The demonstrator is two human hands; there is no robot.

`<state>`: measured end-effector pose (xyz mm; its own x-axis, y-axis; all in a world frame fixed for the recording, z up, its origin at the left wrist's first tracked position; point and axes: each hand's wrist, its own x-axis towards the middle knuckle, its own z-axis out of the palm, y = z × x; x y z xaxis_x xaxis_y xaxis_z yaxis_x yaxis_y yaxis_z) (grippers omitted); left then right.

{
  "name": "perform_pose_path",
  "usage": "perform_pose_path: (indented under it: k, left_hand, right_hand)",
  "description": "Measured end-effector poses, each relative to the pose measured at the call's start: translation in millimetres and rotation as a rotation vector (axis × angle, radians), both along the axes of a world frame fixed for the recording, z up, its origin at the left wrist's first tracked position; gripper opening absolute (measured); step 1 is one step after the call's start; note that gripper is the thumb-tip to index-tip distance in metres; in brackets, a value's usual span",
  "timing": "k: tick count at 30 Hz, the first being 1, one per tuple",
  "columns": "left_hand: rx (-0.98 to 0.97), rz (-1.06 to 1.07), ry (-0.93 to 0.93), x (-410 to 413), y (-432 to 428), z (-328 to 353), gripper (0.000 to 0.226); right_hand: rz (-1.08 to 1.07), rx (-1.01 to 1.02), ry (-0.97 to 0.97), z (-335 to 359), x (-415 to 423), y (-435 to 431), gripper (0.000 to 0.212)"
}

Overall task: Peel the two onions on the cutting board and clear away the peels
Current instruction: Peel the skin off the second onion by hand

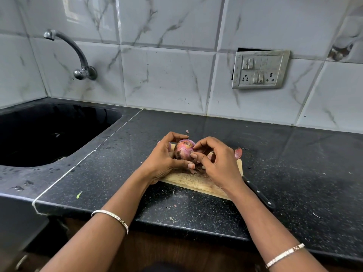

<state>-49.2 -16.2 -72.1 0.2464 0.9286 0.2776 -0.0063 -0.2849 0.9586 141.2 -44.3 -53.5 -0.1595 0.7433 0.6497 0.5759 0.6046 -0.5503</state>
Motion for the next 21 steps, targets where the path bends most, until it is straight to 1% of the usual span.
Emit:
perform_pose_path:
  k: [9, 21]
  left_hand:
    - [0.046, 0.044, 0.072, 3.6, -4.5, 2.7, 0.084]
    - [0.132, 0.124, 0.156, 3.6, -2.6, -2.2, 0.085]
  right_hand:
    - [-0.004, 0.024, 0.036, 1.0, -1.2, 0.2, 0.010]
    - [-0.008, 0.013, 0.048, -1.4, -1.7, 2.2, 0.008]
